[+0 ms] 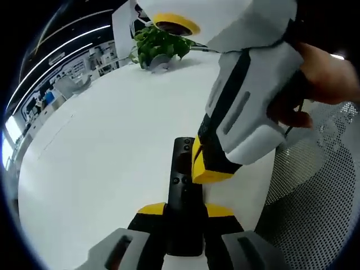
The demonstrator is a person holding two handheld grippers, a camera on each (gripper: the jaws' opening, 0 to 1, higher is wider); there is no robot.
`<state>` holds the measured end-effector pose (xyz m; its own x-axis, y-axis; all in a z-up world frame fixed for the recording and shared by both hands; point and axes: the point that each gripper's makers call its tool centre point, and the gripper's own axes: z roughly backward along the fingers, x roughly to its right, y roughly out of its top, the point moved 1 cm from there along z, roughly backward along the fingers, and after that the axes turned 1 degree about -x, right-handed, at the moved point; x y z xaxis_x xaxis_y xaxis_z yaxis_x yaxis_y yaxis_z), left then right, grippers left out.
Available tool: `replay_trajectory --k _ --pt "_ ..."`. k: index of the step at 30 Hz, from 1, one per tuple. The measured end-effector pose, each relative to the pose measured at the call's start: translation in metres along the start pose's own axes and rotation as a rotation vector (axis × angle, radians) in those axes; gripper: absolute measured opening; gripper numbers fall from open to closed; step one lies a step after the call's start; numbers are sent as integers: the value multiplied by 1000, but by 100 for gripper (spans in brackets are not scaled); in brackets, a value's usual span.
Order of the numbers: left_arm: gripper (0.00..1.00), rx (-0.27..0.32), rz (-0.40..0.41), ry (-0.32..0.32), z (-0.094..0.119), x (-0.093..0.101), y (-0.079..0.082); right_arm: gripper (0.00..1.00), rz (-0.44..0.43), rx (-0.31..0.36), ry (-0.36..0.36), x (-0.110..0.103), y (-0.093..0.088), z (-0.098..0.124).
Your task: Press the specified remote control buttons in sequence, fully releasing each button before pressing the next.
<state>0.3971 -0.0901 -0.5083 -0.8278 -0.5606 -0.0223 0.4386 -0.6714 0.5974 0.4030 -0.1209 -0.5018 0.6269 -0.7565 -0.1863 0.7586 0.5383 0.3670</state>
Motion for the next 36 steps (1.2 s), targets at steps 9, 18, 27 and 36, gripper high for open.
replay_trajectory --k 9,18,27,36 --pt "24 13 3 -9 0 0 0 0 -92 -23 45 4 2 0" --pt "24 16 0 -13 0 0 0 0 -74 -8 38 1 0 1" --pt "24 16 1 -13 1 0 0 0 -66 16 22 1 0 1" --pt "24 25 3 -7 1 -2 0 0 20 -6 -16 2 4 0"
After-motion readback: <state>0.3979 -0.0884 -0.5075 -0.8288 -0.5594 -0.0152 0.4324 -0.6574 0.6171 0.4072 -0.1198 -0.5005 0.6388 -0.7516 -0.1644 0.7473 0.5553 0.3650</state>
